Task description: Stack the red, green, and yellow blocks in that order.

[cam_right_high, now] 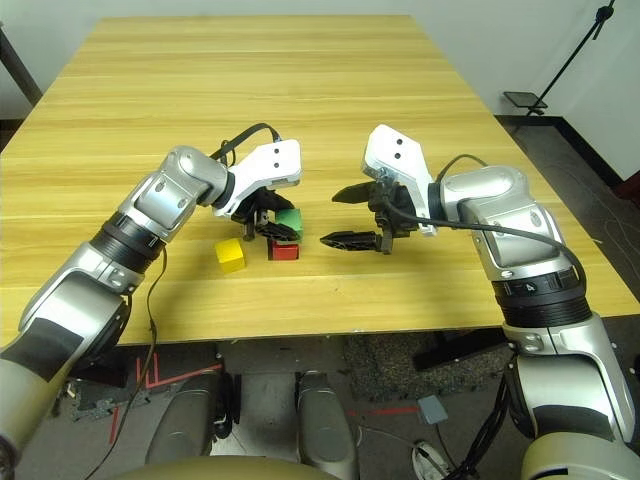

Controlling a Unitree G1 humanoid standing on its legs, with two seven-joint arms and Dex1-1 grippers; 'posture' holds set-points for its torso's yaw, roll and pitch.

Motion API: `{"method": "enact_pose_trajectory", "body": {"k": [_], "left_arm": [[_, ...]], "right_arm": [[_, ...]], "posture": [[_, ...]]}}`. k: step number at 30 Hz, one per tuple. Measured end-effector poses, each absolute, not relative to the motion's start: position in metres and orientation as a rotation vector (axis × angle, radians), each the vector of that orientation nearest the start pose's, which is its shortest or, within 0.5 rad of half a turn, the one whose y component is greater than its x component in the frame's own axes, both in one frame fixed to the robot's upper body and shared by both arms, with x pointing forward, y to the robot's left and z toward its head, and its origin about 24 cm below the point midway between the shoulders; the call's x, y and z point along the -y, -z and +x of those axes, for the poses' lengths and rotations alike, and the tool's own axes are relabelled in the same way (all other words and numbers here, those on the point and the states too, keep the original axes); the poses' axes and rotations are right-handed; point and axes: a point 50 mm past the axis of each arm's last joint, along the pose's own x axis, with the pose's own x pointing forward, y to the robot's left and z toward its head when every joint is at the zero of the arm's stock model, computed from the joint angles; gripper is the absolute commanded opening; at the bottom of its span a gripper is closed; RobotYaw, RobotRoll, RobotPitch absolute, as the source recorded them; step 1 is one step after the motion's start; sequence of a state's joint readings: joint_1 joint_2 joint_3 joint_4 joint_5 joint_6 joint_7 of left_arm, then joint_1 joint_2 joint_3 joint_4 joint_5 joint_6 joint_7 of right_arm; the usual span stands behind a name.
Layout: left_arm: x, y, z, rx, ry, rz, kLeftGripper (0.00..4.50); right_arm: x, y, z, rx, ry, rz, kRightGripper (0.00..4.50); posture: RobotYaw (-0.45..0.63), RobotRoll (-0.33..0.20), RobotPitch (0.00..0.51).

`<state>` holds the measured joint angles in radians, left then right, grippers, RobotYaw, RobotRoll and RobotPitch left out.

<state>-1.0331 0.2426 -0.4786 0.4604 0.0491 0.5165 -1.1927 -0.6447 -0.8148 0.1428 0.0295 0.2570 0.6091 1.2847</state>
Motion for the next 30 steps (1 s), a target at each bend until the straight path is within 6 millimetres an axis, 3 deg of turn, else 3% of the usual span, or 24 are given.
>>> {"method": "enact_pose_trajectory", "body": {"k": [9,10,15,19,23,26,30], "left_arm": [[-0.039,-0.163,0.346,-0.432,1.396,0.679,2.08],[-0.04,-0.163,0.346,-0.439,1.394,0.679,2.8],[-0.045,-0.156,0.346,-0.48,1.387,0.671,4.45],[-0.044,-0.155,0.343,-0.501,1.385,0.625,4.45],[-0.044,-0.169,0.338,-0.476,1.377,0.57,4.45],[-0.066,-0.177,0.333,-0.499,1.306,0.567,4.45],[-0.101,-0.168,0.328,-0.59,1.182,0.566,4.45]], "right_arm": [[0.204,-0.186,0.304,-0.4,-1.164,-0.463,4.5],[0.204,-0.186,0.304,-0.4,-1.162,-0.462,4.5],[0.206,-0.185,0.305,-0.406,-1.152,-0.452,4.5],[0.208,-0.184,0.307,-0.408,-1.146,-0.445,4.5],[0.209,-0.185,0.309,-0.404,-1.143,-0.444,4.5],[0.211,-0.185,0.311,-0.404,-1.14,-0.44,4.5],[0.21,-0.186,0.313,-0.395,-1.144,-0.441,4.5]], "posture": [[0.06,-0.105,0.095],[0.07,-0.106,0.094],[0.08,-0.107,0.088],[0.09,-0.112,0.08],[0.12,-0.112,0.072],[0.13,-0.114,0.068],[0.15,-0.116,0.065]]}}
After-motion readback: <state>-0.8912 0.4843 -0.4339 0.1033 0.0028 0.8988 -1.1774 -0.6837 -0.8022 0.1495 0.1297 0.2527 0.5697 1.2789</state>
